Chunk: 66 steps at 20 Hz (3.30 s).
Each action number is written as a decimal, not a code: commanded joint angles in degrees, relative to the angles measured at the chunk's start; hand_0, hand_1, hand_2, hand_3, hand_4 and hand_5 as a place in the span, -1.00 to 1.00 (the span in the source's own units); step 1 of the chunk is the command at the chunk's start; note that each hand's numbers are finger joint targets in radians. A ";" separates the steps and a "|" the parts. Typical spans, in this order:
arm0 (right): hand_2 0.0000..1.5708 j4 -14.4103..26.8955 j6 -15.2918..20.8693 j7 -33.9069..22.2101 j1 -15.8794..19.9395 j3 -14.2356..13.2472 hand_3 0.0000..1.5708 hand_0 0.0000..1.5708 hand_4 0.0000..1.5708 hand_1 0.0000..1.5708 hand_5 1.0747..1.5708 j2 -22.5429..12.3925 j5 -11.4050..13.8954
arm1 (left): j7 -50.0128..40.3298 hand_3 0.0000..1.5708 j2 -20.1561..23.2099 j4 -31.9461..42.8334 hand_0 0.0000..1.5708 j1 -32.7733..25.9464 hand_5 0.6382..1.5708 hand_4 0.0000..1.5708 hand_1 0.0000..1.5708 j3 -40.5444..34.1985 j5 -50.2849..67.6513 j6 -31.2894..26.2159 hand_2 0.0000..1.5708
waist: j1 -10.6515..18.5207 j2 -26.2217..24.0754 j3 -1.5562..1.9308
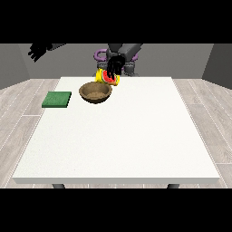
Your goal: Pick the cup and pour the ball into the bowl, then pick the bowl and place it on the pad
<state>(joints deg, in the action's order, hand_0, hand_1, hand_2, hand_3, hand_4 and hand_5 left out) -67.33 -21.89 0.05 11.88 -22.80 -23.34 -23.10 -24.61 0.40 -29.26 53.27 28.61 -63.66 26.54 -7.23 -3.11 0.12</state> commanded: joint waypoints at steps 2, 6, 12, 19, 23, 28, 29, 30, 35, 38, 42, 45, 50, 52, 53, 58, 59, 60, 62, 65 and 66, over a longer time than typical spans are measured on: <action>-1.00 1.31 1.05 1.98 0.40 1.39 -0.68 -1.00 -0.11 -1.00 0.94 1.65 2.14 | -9.18 1.00 -0.39 2.74 0.87 6.22 1.00 0.40 0.87 6.51 -9.41 -7.57 1.00 | -0.57 -0.84 -0.02; -1.00 3.56 -0.16 2.85 2.62 1.16 -0.62 -1.00 -0.11 -1.00 0.94 1.26 1.48 | -11.26 1.00 -0.40 0.20 -0.07 7.86 1.00 0.29 -0.07 10.67 -12.17 -14.59 1.00 | -1.55 0.83 -0.05; -1.00 3.34 2.37 0.28 4.64 3.06 -0.57 -1.00 -0.12 -1.00 0.92 2.88 2.33 | -9.93 1.00 -0.40 -7.05 -0.75 4.96 1.00 0.42 -0.75 14.85 -11.89 -25.62 0.59 | -1.94 -1.55 -0.10; -1.00 0.12 7.05 -2.74 3.81 4.66 -0.77 -1.00 -0.06 -1.00 0.93 5.08 3.83 | -9.83 0.97 2.31 -12.57 -0.59 1.58 1.00 0.41 -0.59 7.54 -9.36 -16.95 0.90 | 0.70 -3.30 -0.20; -1.00 0.88 5.66 -1.82 0.65 2.68 -0.77 -1.00 -0.06 -1.00 0.93 3.60 2.86 | -1.22 0.46 6.46 -19.45 0.32 -3.03 0.98 0.68 0.32 -5.51 6.10 -10.44 0.92 | 4.13 -4.44 -0.46; -1.00 1.79 8.98 -0.06 -1.05 2.43 -1.00 -1.00 0.00 -1.00 0.94 5.32 4.68 | 5.37 -1.00 6.68 -28.70 -1.00 -4.17 0.96 0.50 -1.00 -21.88 26.04 -8.36 -1.00 | 9.71 -5.15 -0.97; -1.00 1.29 9.47 -0.19 -0.22 2.30 -1.00 -1.00 0.00 -1.00 0.94 5.00 4.76 | 6.92 -1.00 7.57 -29.49 -1.00 -4.22 0.98 0.48 -1.00 -25.23 30.15 -9.33 -1.00 | 10.13 -4.19 -1.11; -1.00 1.65 9.43 0.64 -1.22 2.40 -1.00 -1.00 0.00 -1.00 0.94 5.46 5.07 | 8.09 -1.00 7.13 -31.01 -1.00 -4.93 0.99 0.46 -1.00 -28.17 34.29 -9.67 -1.00 | 10.76 -3.88 -1.03; -1.00 3.37 12.69 2.89 -2.64 2.94 -1.00 -1.00 -0.01 -1.00 0.96 9.37 6.38 | 14.83 -1.00 10.48 -35.10 -1.00 -5.17 0.99 0.34 -1.00 -39.82 53.05 -22.37 -1.00 | 15.09 -0.14 -0.50; -1.00 3.35 14.12 6.85 -3.79 4.12 -1.00 -1.00 -0.08 -1.00 0.98 13.01 7.53 | 15.48 -1.00 15.35 -34.48 -1.00 -4.09 0.99 0.35 -1.00 -45.39 61.30 -31.91 -1.00 | 15.81 1.97 -0.26; -1.00 4.87 19.25 9.43 -1.81 3.68 -1.00 -1.00 -0.06 -1.00 0.98 16.12 8.54 | 15.68 -1.00 20.98 -33.26 -1.00 -4.91 0.97 0.34 -1.00 -49.75 68.24 -41.21 -1.00 | 18.48 4.86 -0.16; -1.00 8.89 14.74 12.41 -0.81 3.62 -1.00 -1.00 -0.06 -1.00 0.99 15.70 6.90 | 16.14 -1.00 25.45 -33.56 -1.00 -6.17 0.97 0.33 -1.00 -51.50 69.57 -43.72 -1.00 | 16.61 7.10 -0.10; -1.00 16.53 15.90 17.57 2.42 5.04 -1.00 -1.00 -0.22 -1.00 0.94 17.12 9.11 | 15.02 -1.00 27.27 -36.43 -1.00 -9.44 0.96 0.25 -1.00 -52.18 72.22 -44.93 -1.00 | 15.47 7.29 -0.09; -1.00 17.49 17.63 17.06 4.73 6.03 -1.00 -1.00 -0.26 -1.00 0.95 17.65 9.92 | 14.17 -1.00 28.53 -36.05 -1.00 -11.30 0.94 0.27 -1.00 -53.03 73.45 -45.61 -1.00 | 14.68 6.78 -0.10; -1.00 18.12 16.66 18.61 5.76 6.82 -1.00 -1.00 -0.27 -1.00 0.95 18.01 10.23 | 15.77 -1.00 28.78 -35.03 -1.00 -9.97 0.92 0.28 -1.00 -53.44 72.86 -43.81 -1.00 | 12.57 9.41 -0.10; -1.00 25.84 15.84 21.00 7.90 4.87 -1.00 -1.00 -0.33 -1.00 0.93 15.70 9.42 | 13.79 -1.00 30.78 -38.88 -1.00 -13.33 0.93 0.29 -1.00 -53.68 75.50 -45.78 -1.00 | 14.01 8.50 -0.09; -1.00 25.92 14.58 22.97 9.99 3.75 -1.00 -1.00 -0.35 -1.00 0.93 13.56 8.98 | 16.84 -1.00 32.34 -37.67 -1.00 -11.57 0.93 0.30 -1.00 -55.27 76.21 -46.48 -1.00 | 13.64 12.61 -0.09; -1.00 29.49 14.90 27.82 7.43 4.86 -1.00 -1.00 -0.35 -1.00 0.93 15.66 10.73 | 13.58 -1.00 30.22 -40.95 -1.00 -12.31 0.92 0.30 -1.00 -53.72 76.09 -43.87 -1.00 | 14.27 10.75 -0.07; -1.00 31.03 13.63 26.10 10.86 4.11 -1.00 -1.00 -0.39 -1.00 0.91 13.26 9.85 | 12.34 -1.00 32.80 -39.61 -1.00 -10.21 0.93 0.30 -1.00 -55.29 78.44 -45.23 -1.00 | 13.71 12.62 -0.07; -1.00 32.19 14.29 29.07 10.18 3.86 -1.00 -1.00 -0.43 -1.00 0.89 14.28 9.77 | 13.40 -1.00 32.11 -41.92 -1.00 -12.60 0.94 0.29 -1.00 -54.22 78.15 -45.79 -1.00 | 15.32 13.42 -0.06; -1.00 32.75 14.76 30.74 12.09 2.83 -1.00 -1.00 -0.43 -1.00 0.90 13.80 9.27 | 12.44 -1.00 32.89 -42.78 -1.00 -10.49 0.93 0.30 -1.00 -53.98 79.06 -46.54 -1.00 | 16.34 15.41 -0.04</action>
<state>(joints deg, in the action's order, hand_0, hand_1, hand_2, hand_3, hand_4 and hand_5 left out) -40.17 -7.52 29.70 20.19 -18.34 -7.50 -13.63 -10.58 32.25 -69.83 41.69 -25.76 13.89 -19.24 7.30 9.11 -0.97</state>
